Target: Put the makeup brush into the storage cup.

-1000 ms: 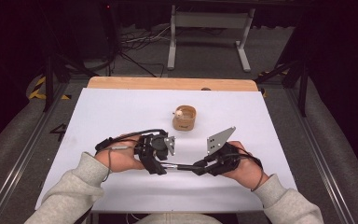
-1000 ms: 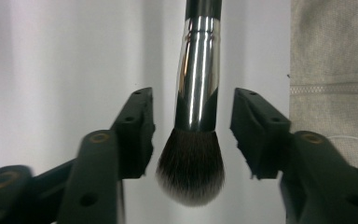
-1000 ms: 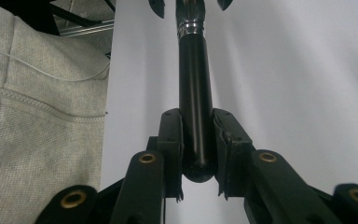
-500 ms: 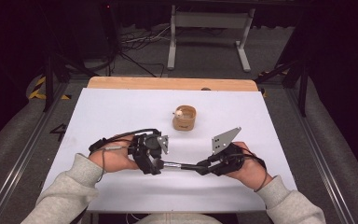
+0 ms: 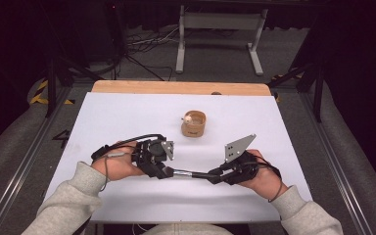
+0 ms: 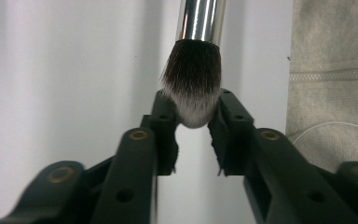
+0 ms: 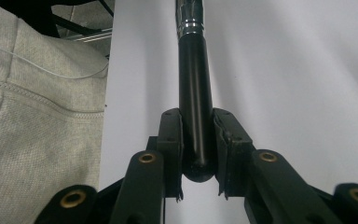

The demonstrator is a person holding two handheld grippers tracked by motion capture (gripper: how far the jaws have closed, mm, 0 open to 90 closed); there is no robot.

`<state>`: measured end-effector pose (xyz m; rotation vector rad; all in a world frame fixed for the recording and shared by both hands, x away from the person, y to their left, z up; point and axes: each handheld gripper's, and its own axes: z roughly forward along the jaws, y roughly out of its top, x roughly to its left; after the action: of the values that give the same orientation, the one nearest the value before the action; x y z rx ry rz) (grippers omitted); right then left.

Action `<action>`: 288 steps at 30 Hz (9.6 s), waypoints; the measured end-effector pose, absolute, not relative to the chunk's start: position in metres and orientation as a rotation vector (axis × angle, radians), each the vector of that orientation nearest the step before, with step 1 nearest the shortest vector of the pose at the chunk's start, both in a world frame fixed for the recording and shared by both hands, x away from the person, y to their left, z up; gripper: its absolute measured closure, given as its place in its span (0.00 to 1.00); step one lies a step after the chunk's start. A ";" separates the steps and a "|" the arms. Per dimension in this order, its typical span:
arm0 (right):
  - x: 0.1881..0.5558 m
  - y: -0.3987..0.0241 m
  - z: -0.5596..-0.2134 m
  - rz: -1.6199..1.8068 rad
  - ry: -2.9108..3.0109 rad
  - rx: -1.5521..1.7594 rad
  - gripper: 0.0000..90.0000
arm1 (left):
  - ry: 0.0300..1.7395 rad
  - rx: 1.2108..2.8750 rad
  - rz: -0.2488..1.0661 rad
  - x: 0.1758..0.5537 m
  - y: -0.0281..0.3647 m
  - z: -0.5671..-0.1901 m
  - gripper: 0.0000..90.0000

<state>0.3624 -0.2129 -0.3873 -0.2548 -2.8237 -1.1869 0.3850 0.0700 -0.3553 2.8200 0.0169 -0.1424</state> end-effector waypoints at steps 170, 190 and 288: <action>0.383 -0.174 -0.354 -1.272 -2.900 -0.507 0.81 | 0.505 2.280 0.006 0.385 0.117 -0.372 0.16; 0.398 -0.174 -0.331 -1.508 -2.880 -0.570 0.81 | 0.649 2.055 0.204 0.375 0.144 -0.392 0.10; 0.504 -0.169 -0.384 -2.183 -2.694 -1.067 0.81 | 0.582 1.800 0.390 0.352 0.175 -0.431 0.02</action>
<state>0.5044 -0.1694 -0.3841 -1.0670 -2.6939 -2.1826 0.3520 0.1747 -0.4306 1.8003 0.5819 0.3904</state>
